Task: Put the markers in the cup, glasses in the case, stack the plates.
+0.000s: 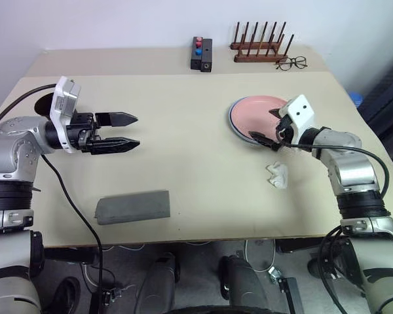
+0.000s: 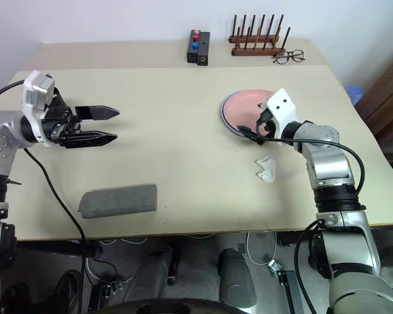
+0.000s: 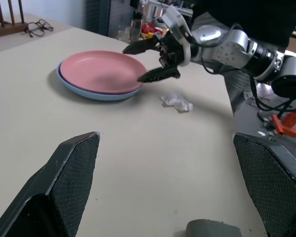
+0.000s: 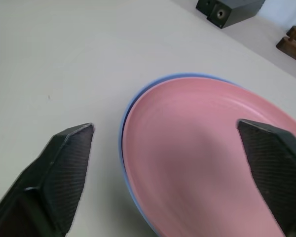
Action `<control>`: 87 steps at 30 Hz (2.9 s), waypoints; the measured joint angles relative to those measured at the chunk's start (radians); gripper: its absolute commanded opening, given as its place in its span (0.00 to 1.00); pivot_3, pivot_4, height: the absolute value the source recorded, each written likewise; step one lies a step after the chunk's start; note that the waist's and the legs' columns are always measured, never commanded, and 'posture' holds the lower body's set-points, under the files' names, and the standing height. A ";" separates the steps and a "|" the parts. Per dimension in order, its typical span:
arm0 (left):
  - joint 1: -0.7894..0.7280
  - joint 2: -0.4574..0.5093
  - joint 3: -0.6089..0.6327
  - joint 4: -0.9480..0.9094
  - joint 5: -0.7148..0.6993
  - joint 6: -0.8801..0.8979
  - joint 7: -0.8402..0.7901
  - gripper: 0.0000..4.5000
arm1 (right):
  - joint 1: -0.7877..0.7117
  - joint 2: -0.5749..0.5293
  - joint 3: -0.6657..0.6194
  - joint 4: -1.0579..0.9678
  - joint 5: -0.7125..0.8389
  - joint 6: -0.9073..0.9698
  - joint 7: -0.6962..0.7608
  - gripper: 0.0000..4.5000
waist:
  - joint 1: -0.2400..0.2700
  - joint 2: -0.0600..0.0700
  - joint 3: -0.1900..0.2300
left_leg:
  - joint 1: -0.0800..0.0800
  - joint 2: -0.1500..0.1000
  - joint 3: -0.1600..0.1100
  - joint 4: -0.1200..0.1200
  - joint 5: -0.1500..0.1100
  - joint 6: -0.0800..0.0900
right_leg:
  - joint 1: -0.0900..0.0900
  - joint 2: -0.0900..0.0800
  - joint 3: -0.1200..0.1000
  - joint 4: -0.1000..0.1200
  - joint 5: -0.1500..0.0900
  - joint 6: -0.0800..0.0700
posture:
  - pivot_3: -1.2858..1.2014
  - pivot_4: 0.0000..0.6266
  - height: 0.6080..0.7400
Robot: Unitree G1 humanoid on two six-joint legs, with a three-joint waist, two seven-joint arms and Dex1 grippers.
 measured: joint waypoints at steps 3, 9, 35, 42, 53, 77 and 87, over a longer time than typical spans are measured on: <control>-0.002 0.000 -0.004 0.002 0.000 0.002 -0.013 1.00 | 0.043 -0.066 -0.045 -0.091 0.077 0.148 0.045 0.99 | 0.008 0.000 0.000 | -0.001 0.000 -0.001 0.000 0.000 0.000 | 0.001 0.000 0.000 -0.001 0.000 0.000 | 0.52 0.24 1.00; -0.003 0.003 -0.010 0.002 0.000 0.021 -0.040 1.00 | 0.229 -0.221 -0.064 -0.292 0.223 0.413 0.183 0.99 | 0.001 0.000 0.000 | 0.000 0.001 0.001 0.001 0.000 0.000 | 0.001 -0.001 0.000 -0.001 -0.002 -0.004 | 0.52 0.24 1.00; -0.005 -0.001 -0.033 -0.004 0.007 0.021 -0.045 1.00 | 0.262 -0.234 0.012 -0.306 0.204 0.425 0.171 0.01 | 0.001 0.000 0.000 | -0.001 0.000 0.001 0.001 0.000 0.000 | 0.000 -0.002 0.000 -0.002 -0.002 -0.005 | 0.52 0.24 1.00; -0.004 0.000 -0.032 -0.005 0.014 0.017 -0.024 1.00 | 0.045 -0.090 -0.076 -0.220 0.190 0.206 0.041 0.01 | 0.004 0.000 -0.001 | -0.001 0.000 0.001 0.001 0.000 0.000 | 0.000 -0.002 0.000 -0.002 -0.002 -0.004 | 0.52 0.24 1.00; 0.024 -0.028 0.002 -0.049 0.016 -0.013 0.053 1.00 | -0.124 0.072 0.001 0.259 -0.014 -0.024 -0.157 0.38 | -0.002 0.000 0.000 | -0.001 0.000 0.001 -0.002 0.000 0.000 | -0.001 0.000 0.000 0.000 0.001 0.000 | 0.52 0.24 1.00; 0.176 -0.058 0.120 -0.193 -0.048 -0.046 0.179 1.00 | 0.112 0.001 -0.076 -0.263 0.377 0.142 0.274 0.99 | 0.000 0.001 0.000 | 0.001 0.001 0.000 0.000 0.000 0.000 | 0.000 0.000 0.000 -0.001 -0.001 -0.004 | 0.52 0.24 1.00; 0.322 -0.083 0.180 -0.311 -0.093 -0.043 0.271 1.00 | 0.151 -0.125 -0.086 -0.284 0.423 0.178 0.408 0.99 | 0.005 0.001 0.000 | 0.000 0.001 0.001 0.000 0.000 -0.001 | 0.000 -0.003 0.000 -0.003 -0.002 -0.005 | 0.52 0.24 1.00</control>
